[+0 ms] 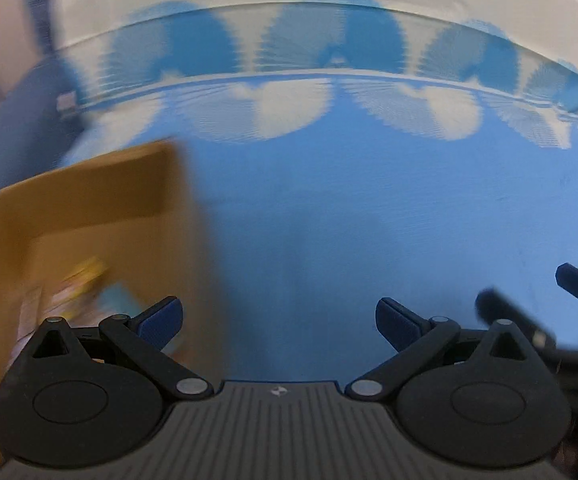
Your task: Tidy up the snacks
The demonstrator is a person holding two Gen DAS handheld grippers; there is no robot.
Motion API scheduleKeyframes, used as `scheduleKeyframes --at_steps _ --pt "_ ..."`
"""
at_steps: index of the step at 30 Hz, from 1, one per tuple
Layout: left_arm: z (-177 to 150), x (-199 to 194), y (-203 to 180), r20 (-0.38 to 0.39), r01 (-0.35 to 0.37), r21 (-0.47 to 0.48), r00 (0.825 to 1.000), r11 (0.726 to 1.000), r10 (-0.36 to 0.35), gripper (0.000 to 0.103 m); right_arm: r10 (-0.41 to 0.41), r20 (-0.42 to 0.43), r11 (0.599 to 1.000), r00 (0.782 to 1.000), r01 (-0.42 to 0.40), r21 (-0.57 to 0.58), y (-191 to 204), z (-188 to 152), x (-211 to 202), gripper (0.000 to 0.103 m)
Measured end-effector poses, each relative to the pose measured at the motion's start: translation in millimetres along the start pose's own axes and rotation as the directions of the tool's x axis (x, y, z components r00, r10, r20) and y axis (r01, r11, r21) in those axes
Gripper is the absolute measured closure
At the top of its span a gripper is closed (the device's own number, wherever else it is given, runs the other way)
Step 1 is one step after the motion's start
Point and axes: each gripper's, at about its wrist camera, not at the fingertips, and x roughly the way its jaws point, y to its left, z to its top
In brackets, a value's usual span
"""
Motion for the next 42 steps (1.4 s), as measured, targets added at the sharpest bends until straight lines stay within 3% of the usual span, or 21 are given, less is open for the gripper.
scheduleKeyframes --at_steps 3,7,15,24,42 --pt "-31.7 -34.8 48.7 -0.045 -0.101 -0.044 0.994 0.994 0.099 0.0 0.094 -0.042 0.995 0.995 -0.096 -0.035 56.0 -7.2 -24.8 0.0" --pt "-63.8 -70.6 103.1 -0.061 -0.176 -0.099 0.984 0.979 0.17 0.0 0.184 -0.072 0.978 0.98 -0.19 -0.081 122.7 -16.5 -54.2 0.0" --pt "-105.0 -122.6 159.6 -0.018 -0.211 -0.155 0.977 0.965 0.211 0.0 0.192 -0.111 0.965 0.975 -0.208 -0.159 201.8 -24.2 -96.5 0.0" --pt "-121.8 -144.5 169.3 0.031 -0.183 -0.14 0.981 0.973 0.189 0.0 0.138 -0.083 0.963 0.987 -0.153 -0.221 225.7 -30.7 -128.6 0.0" --pt "-126.1 -145.8 163.1 0.014 -0.182 -0.104 0.983 0.978 0.184 0.0 0.096 -0.07 0.962 0.993 -0.111 -0.249 229.3 -33.6 -137.3 0.0"
